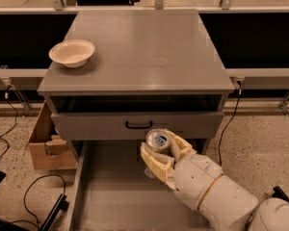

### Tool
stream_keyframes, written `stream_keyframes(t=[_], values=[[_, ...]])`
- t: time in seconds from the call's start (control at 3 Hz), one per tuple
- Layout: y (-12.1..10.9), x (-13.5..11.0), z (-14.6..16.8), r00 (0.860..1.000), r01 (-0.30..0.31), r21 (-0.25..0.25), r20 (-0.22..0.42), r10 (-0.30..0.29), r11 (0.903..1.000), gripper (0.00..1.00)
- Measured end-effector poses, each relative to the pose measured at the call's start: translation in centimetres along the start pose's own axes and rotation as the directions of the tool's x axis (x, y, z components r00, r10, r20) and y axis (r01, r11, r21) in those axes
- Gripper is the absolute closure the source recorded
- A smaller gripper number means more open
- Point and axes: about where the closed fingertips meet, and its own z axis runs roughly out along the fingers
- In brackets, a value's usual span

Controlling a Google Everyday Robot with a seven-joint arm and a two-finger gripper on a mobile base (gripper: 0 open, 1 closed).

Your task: Place redbull can into middle drawer

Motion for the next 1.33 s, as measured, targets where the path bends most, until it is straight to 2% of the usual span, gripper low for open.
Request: stream_keyframes(t=[0.33, 0.67, 1.0, 1.33], values=[[0.6, 1.3, 1.8, 1.000, 0.010, -0.046, -0.015, -0.011, 0.9989, 1.00], [0.7, 6.2, 4.6, 0.998, 0.038, -0.135, -0.049, -0.045, 0.9901, 1.00], [2.9, 11.1, 8.3, 0.995, 0.073, -0.264, -0.041, -0.087, 0.9618, 1.00], [6.4, 15.9, 12.0, 0.994, 0.091, -0.399, -0.015, -0.105, 0.9123, 1.00]])
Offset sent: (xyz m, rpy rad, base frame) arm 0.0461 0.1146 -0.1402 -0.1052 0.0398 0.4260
